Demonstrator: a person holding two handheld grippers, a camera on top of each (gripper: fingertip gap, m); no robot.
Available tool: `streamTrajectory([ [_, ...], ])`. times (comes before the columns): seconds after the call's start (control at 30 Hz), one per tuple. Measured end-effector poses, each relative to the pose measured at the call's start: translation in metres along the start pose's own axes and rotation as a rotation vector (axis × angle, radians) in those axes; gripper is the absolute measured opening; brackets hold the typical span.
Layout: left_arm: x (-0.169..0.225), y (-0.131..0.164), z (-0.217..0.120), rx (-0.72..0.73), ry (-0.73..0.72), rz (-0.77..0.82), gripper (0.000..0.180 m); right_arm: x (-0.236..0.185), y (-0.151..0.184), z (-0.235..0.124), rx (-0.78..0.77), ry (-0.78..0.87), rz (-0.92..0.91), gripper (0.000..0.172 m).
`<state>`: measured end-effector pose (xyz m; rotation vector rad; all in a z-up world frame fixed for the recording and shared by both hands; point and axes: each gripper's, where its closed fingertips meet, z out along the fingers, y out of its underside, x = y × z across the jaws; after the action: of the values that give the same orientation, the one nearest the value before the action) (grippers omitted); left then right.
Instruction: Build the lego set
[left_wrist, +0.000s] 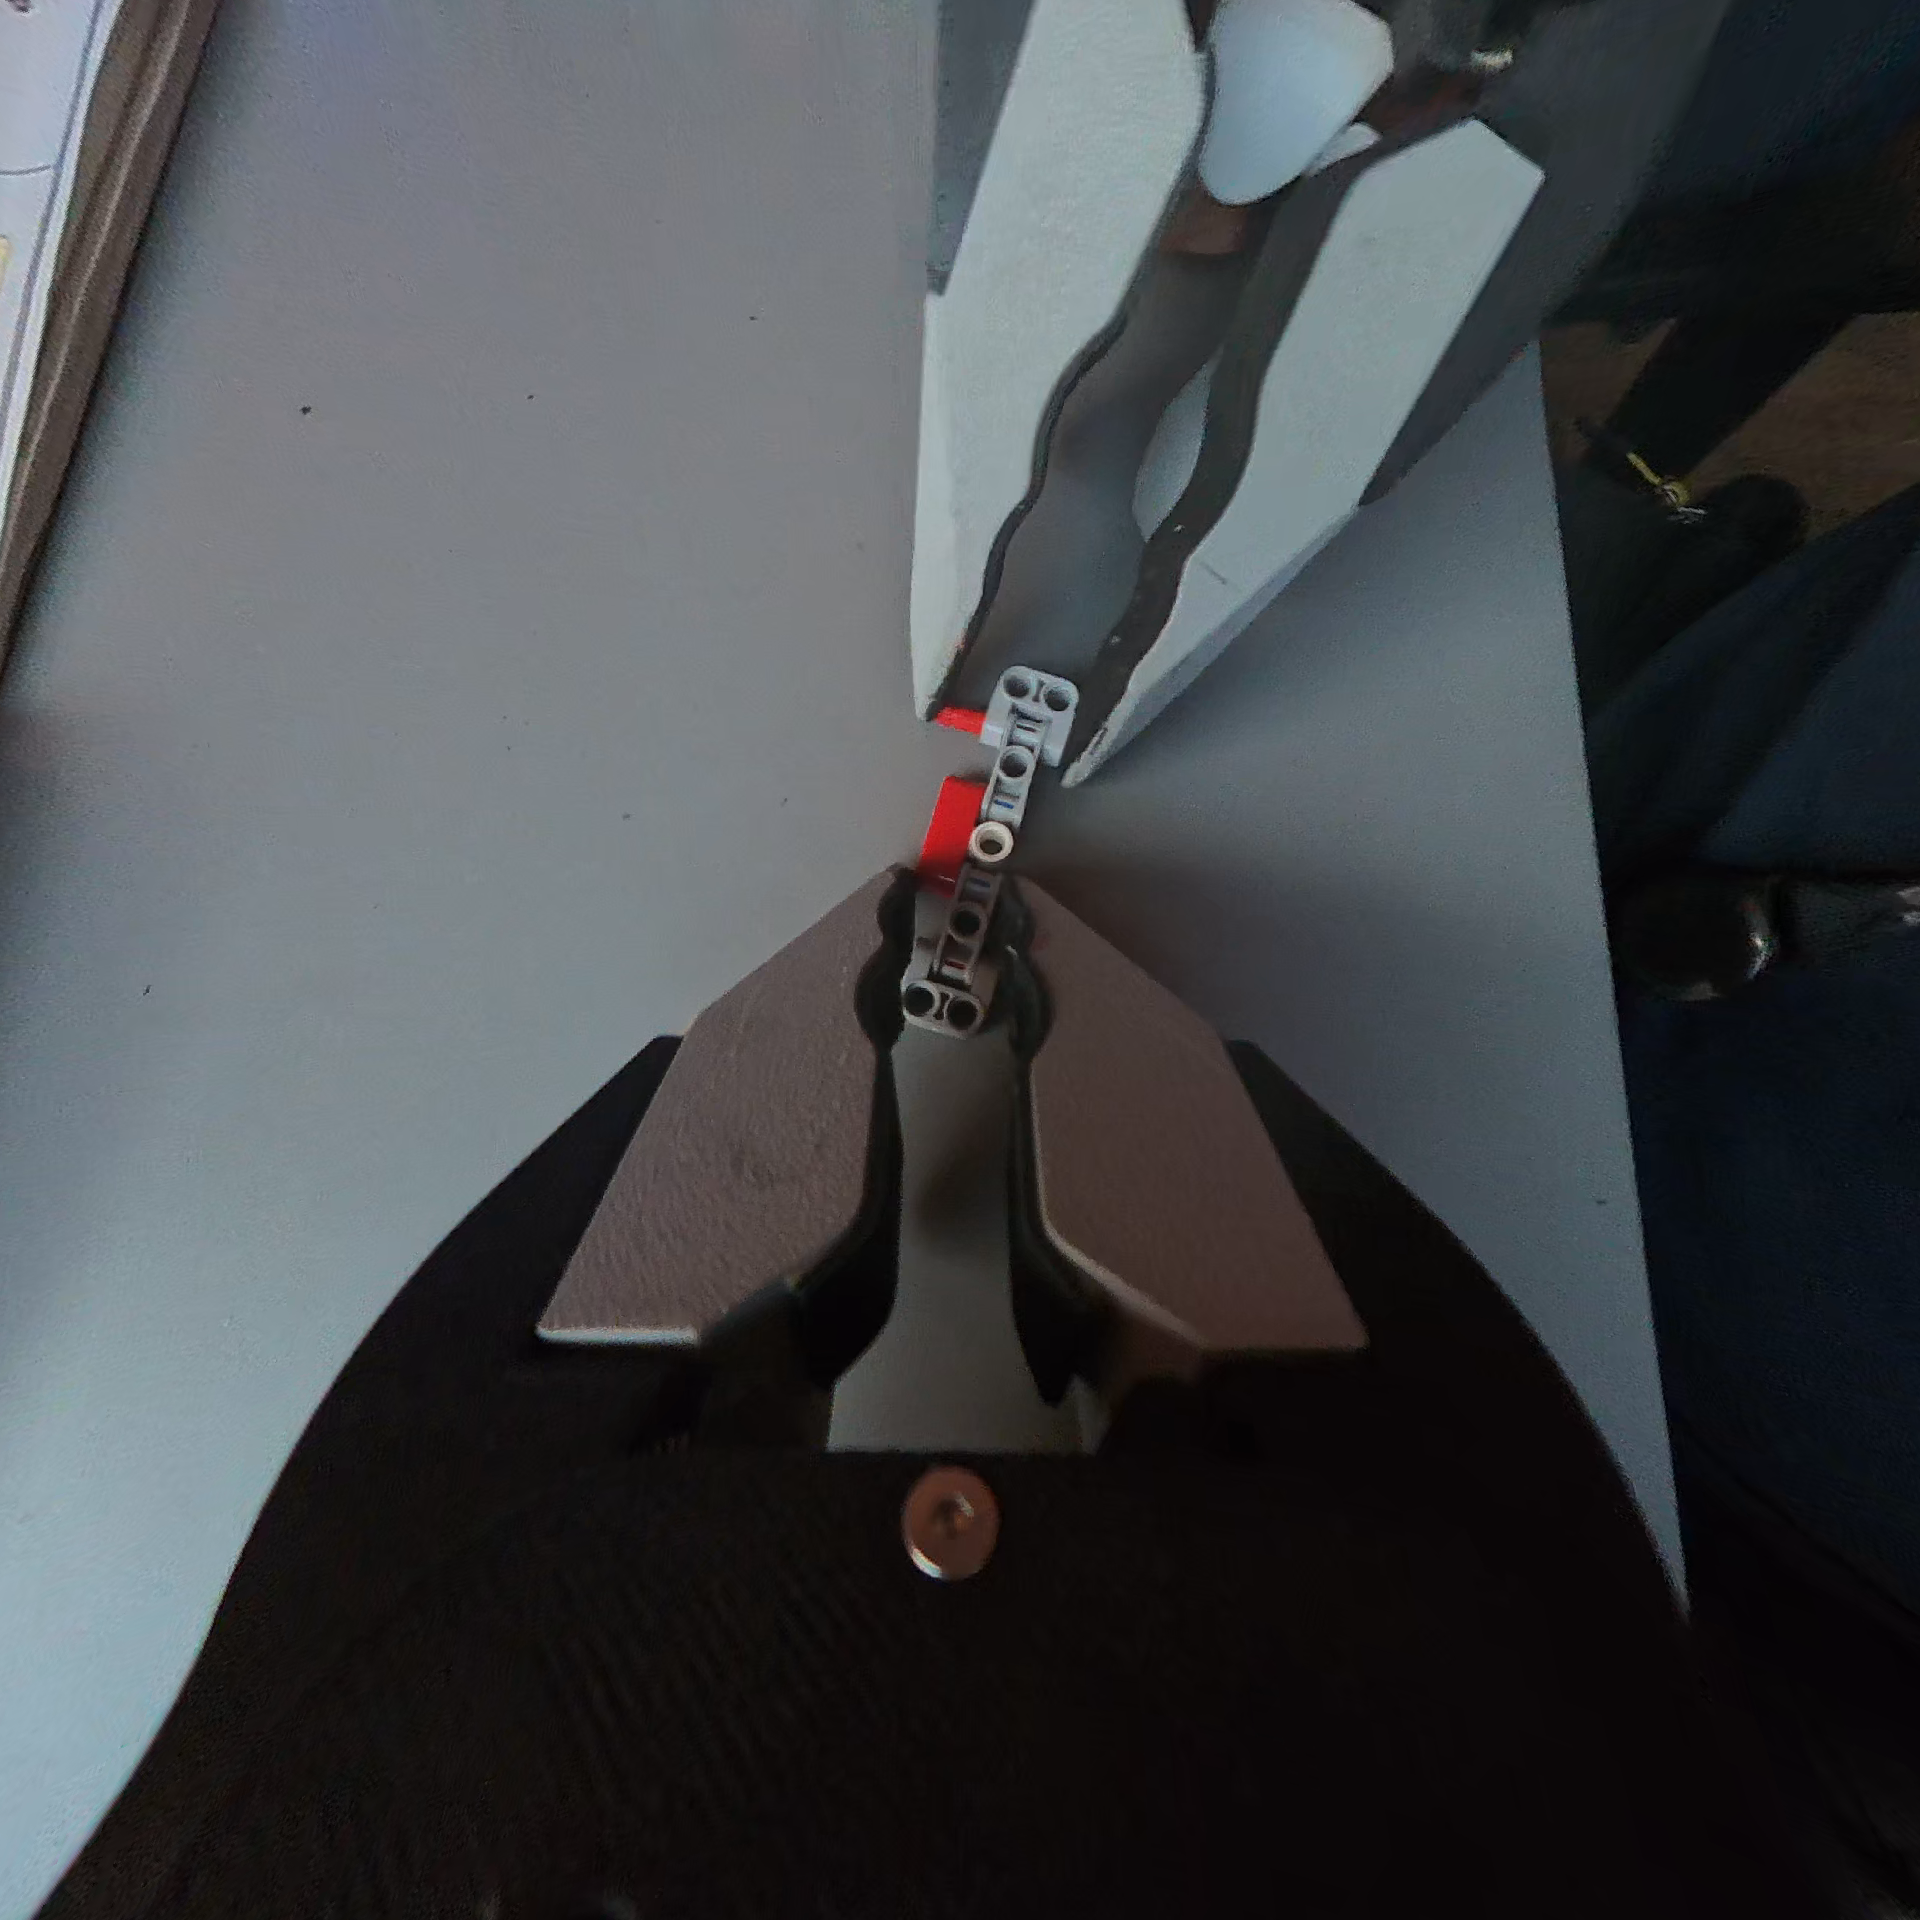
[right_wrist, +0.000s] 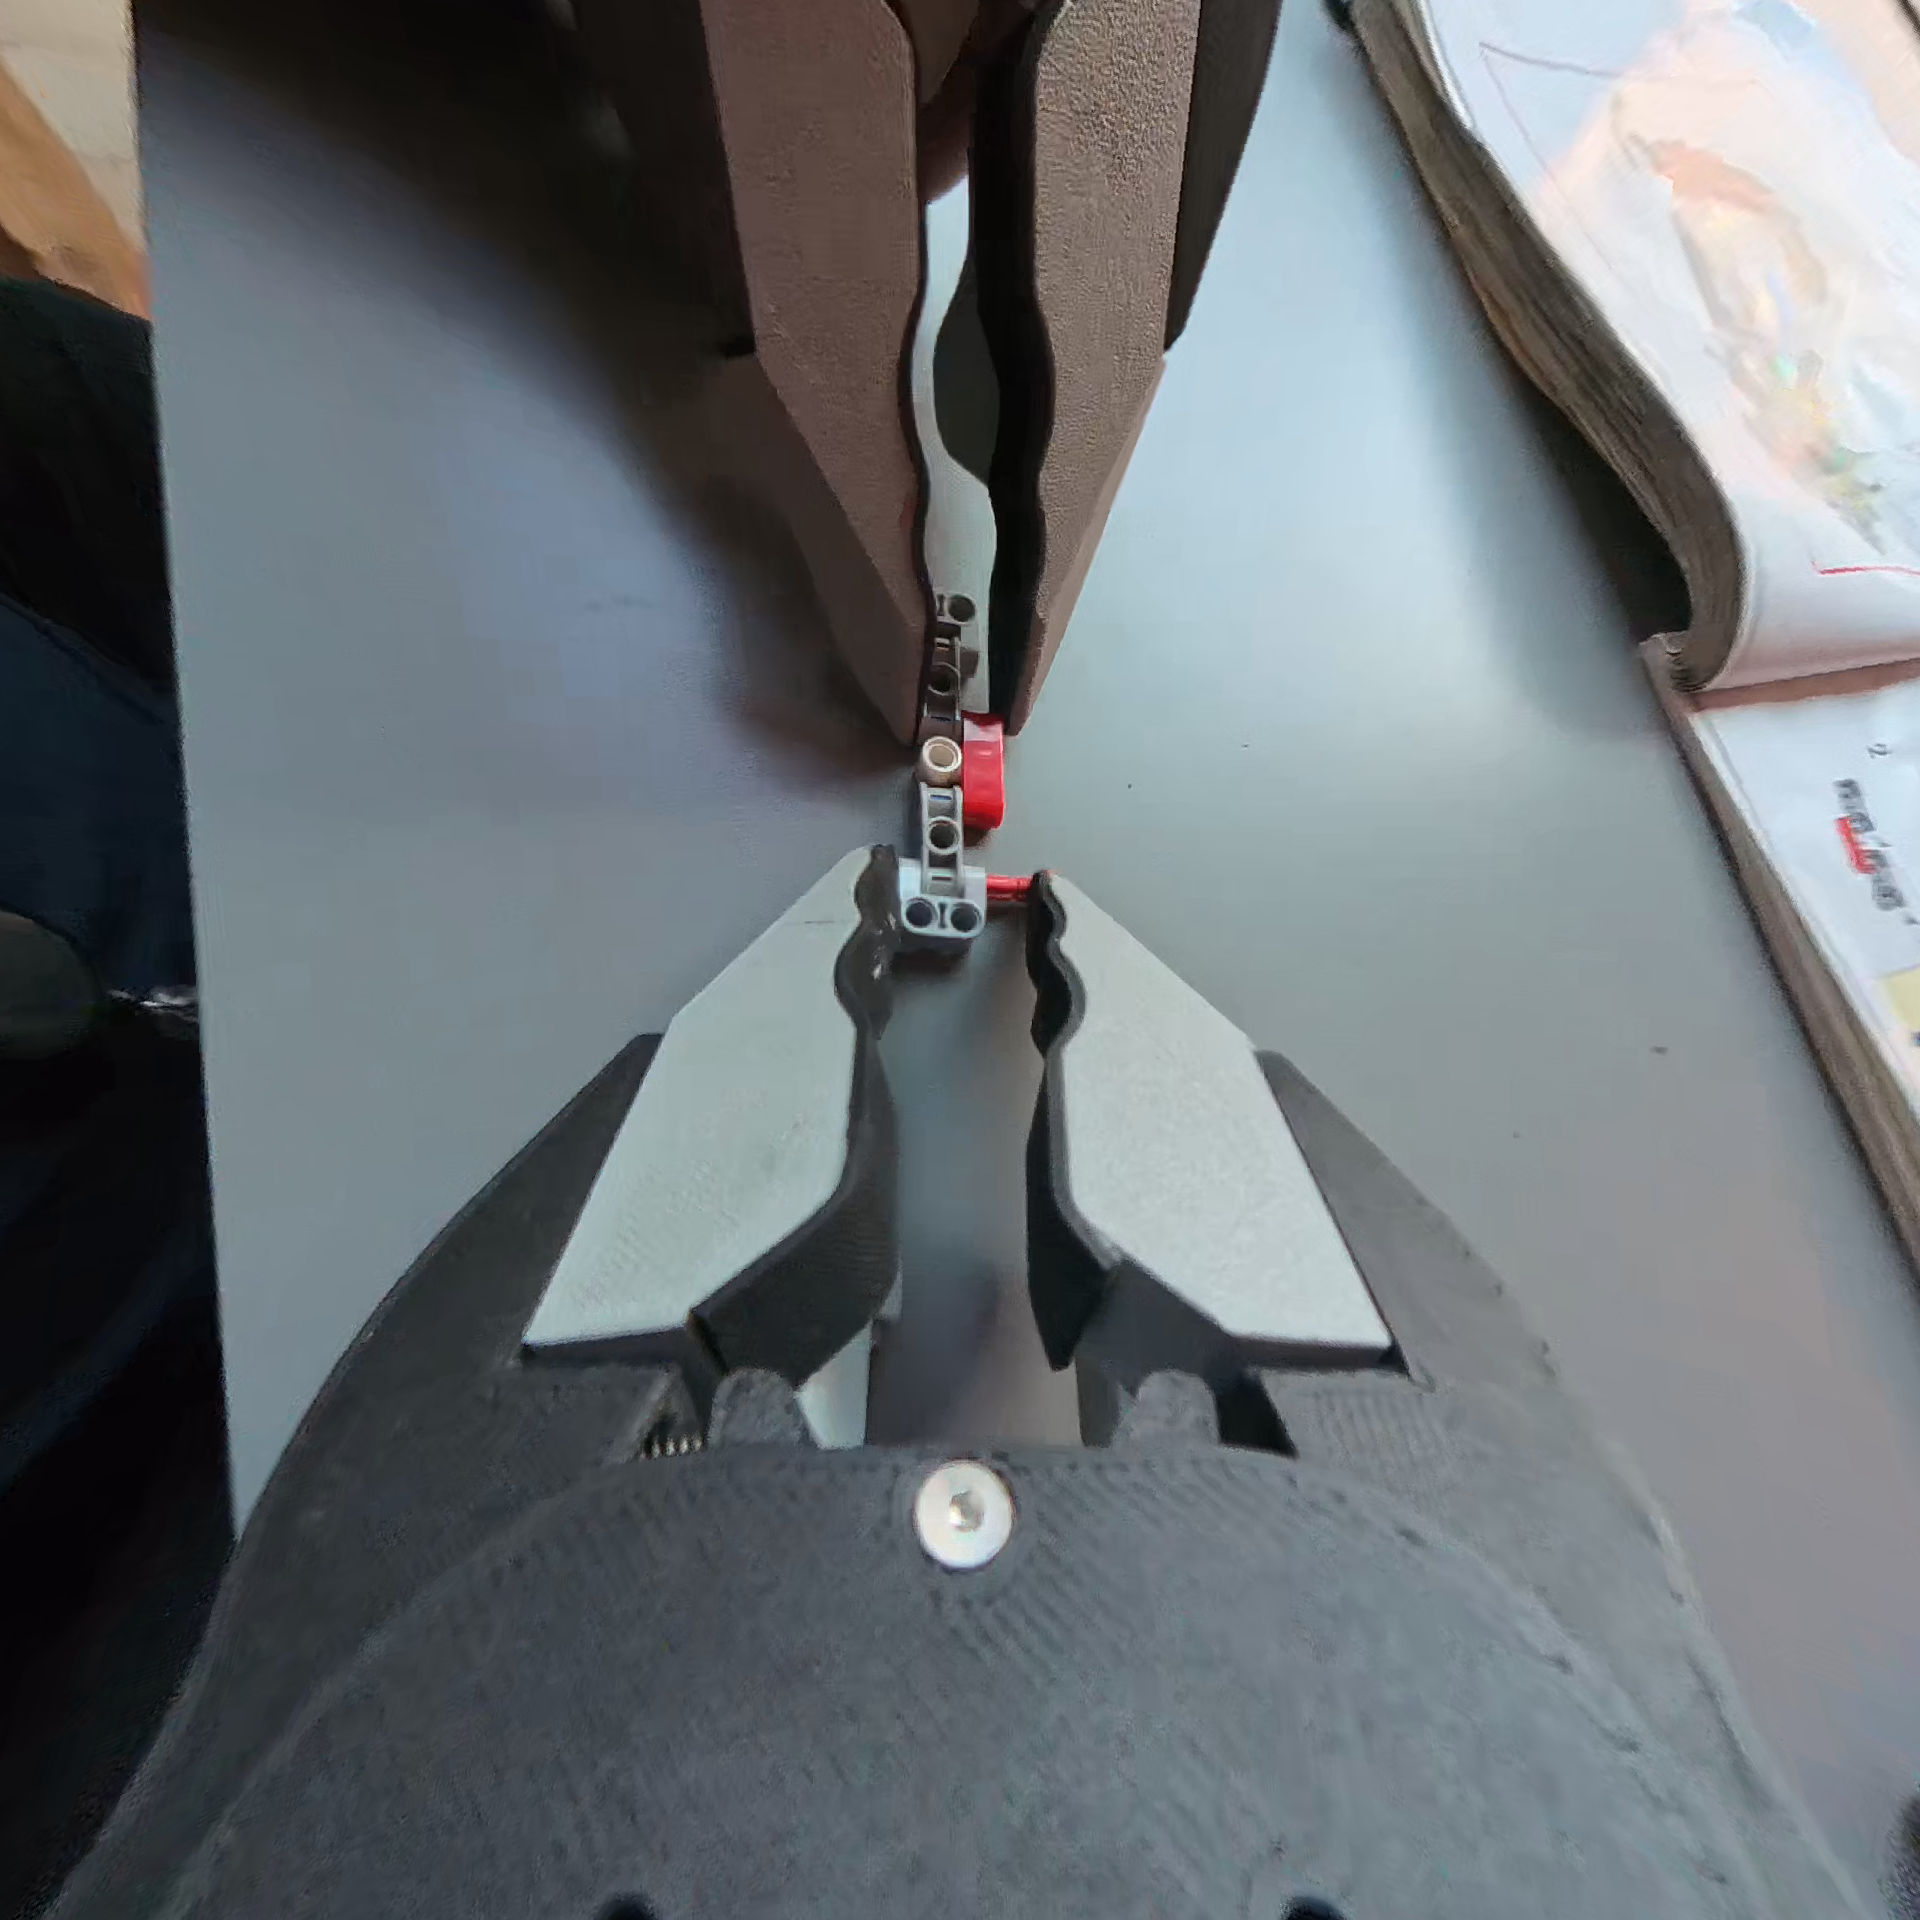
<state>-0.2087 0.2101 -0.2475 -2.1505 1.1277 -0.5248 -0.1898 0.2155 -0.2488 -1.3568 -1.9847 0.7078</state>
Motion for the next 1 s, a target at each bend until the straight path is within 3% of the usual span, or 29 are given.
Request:
streamTrajectory([
  [0.17,-0.0011,0.0001,-0.0002,0.001,-0.014,-0.006,0.014,0.0005,-0.0008,-0.0007,0.000,0.080,-0.086,0.017],
  [0.3,-0.0010,0.0000,-0.0002,-0.004,-0.008,0.012,0.014,0.0001,-0.0002,-0.0002,0.000,0.022,-0.029,0.017],
  [0.53,-0.0028,0.0004,-0.0007,-0.006,0.002,0.074,0.014,-0.0016,-0.0013,0.0003,0.012,0.016,-0.114,0.015],
  [0.6,-0.0030,0.0013,-0.0016,-0.013,0.040,0.028,0.014,-0.0039,-0.0036,0.0014,0.023,0.014,-0.180,0.014],
  [0.9,-0.0025,0.0016,-0.0019,0.023,-0.007,0.053,0.014,-0.0017,-0.0036,0.0020,0.022,-0.062,-0.095,0.014],
  [1.0,-0.0017,0.0026,-0.0031,0.023,0.005,0.052,0.014,-0.0044,-0.0049,0.0025,0.035,-0.061,-0.159,0.014],
])
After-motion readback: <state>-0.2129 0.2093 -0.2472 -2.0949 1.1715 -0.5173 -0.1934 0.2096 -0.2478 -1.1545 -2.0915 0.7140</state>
